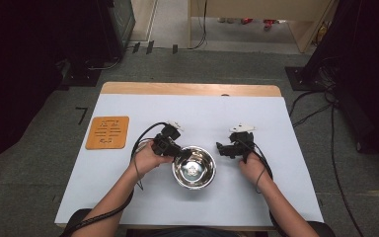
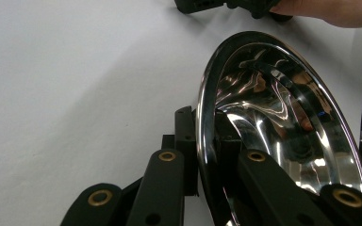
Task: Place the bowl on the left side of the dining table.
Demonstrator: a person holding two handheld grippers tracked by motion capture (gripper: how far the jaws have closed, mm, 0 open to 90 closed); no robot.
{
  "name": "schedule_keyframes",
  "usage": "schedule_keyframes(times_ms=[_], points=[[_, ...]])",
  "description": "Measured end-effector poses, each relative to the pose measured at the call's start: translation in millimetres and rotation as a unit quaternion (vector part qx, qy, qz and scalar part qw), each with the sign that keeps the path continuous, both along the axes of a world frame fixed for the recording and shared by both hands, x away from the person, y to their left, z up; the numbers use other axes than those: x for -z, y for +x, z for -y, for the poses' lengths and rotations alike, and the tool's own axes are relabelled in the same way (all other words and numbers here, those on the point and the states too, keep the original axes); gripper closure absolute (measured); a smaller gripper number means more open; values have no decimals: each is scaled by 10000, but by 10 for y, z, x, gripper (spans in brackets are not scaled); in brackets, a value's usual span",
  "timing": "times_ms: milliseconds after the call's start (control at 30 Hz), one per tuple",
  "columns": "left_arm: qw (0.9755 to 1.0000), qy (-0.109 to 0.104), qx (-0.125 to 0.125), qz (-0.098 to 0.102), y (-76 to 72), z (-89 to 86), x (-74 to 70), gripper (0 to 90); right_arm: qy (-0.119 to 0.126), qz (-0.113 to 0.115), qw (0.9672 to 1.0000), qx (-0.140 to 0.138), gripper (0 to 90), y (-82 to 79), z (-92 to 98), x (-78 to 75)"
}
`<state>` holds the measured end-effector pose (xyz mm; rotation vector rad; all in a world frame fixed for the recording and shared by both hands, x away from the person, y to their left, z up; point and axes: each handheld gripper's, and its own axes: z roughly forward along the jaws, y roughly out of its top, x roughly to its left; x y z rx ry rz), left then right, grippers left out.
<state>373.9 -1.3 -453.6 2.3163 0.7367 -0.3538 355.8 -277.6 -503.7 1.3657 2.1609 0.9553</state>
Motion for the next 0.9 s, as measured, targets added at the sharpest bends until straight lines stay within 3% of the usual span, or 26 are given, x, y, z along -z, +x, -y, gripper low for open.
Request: schedule_keyframes(times_ms=[467, 900], points=[[9998, -102, -185, 51, 57, -121, -82, 854, 7, -28, 10000, -10, 95, 8, 6, 0], [9996, -71, -287, 34, 89, -190, -98, 854, 8, -34, 10000, -1, 94, 8, 5, 0]])
